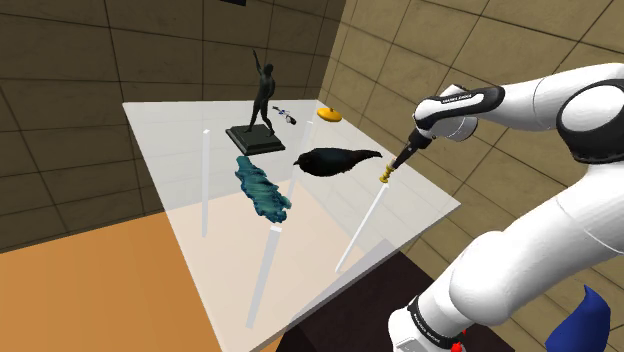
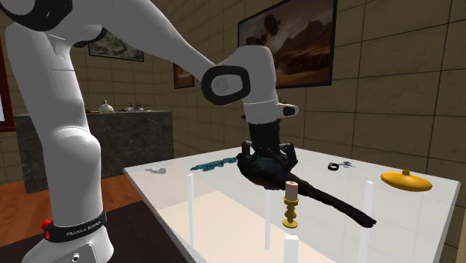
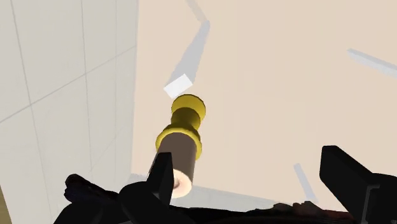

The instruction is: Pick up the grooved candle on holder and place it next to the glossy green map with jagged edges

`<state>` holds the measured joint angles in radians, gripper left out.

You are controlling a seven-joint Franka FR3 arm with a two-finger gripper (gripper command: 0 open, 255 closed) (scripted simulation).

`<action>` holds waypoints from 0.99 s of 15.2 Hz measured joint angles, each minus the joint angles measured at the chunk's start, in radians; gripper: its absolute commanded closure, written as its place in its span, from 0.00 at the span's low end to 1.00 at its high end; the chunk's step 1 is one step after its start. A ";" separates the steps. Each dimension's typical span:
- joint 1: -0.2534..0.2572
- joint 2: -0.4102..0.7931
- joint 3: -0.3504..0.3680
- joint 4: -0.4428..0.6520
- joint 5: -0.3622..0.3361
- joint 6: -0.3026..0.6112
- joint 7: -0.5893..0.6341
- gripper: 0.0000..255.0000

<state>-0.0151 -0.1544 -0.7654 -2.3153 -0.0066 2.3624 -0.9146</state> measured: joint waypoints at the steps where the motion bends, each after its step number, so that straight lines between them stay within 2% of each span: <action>1: 0.013 0.057 -0.029 0.031 0.060 0.011 -0.059 0.00; 3: 0.015 0.174 -0.067 0.097 0.199 0.016 -0.191 0.00; 4: 0.008 0.197 -0.071 0.110 0.231 0.015 -0.223 0.00; 11: -0.017 0.305 -0.047 0.118 0.370 0.067 -0.327 0.00; 15: -0.025 0.327 -0.038 0.119 0.399 0.079 -0.346 0.00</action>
<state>-0.0399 0.1727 -0.8034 -2.1964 0.3927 2.4409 -1.2610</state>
